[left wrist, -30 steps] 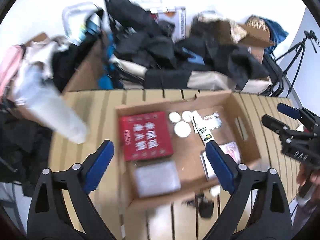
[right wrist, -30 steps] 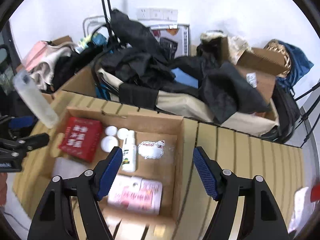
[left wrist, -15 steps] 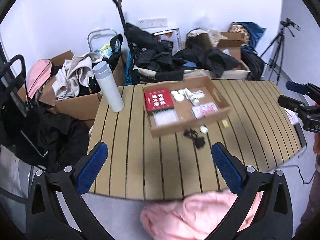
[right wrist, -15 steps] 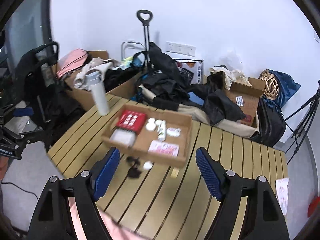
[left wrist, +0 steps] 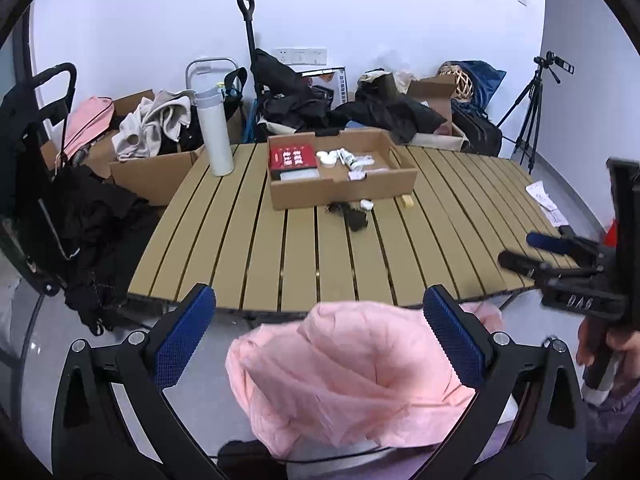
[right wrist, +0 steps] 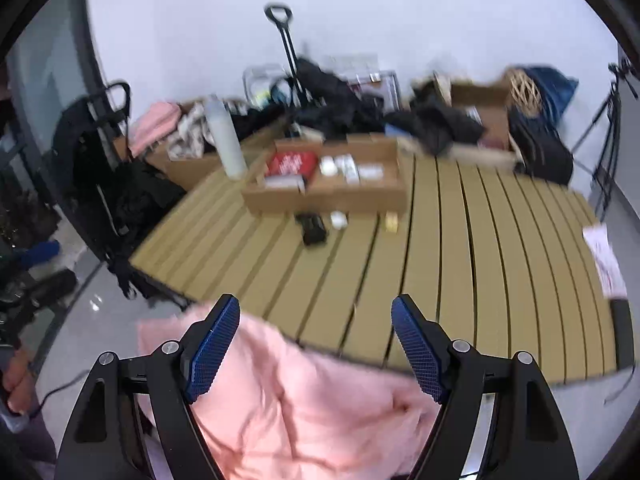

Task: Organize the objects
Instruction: 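Withdraw both grippers from the tray back over the table, then grasp the black cloth with the left gripper while the right gripper grasps the yellow block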

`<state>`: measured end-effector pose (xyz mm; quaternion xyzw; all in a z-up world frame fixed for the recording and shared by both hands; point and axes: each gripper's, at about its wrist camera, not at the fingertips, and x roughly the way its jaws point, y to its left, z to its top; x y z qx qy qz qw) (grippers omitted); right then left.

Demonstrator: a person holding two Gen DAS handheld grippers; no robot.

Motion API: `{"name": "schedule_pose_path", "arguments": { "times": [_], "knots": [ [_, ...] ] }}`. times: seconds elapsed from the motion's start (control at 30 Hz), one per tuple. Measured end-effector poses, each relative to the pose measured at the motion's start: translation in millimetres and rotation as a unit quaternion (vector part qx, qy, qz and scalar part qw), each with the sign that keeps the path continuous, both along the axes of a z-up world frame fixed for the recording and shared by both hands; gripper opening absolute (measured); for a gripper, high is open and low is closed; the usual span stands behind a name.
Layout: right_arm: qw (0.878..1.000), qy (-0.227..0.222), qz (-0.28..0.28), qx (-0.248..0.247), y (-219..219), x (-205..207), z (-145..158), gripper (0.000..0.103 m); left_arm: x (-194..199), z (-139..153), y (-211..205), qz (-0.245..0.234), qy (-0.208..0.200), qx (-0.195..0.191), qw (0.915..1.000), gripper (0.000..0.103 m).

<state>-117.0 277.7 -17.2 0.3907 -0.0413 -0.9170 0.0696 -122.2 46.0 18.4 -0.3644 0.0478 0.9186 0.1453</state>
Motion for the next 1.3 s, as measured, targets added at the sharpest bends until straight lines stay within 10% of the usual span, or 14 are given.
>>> {"name": "schedule_pose_path", "arguments": {
  "times": [0.8,1.3],
  "knots": [
    [0.999,0.007,-0.023,-0.045,22,-4,-38,0.082,-57,-59,28,0.003,-0.028,-0.025,0.9993,0.103],
    [0.996,-0.055,-0.055,-0.036,83,-217,-118,0.067,-248,-165,143,-0.023,-0.125,-0.035,0.9913,0.084]
  ]
}}
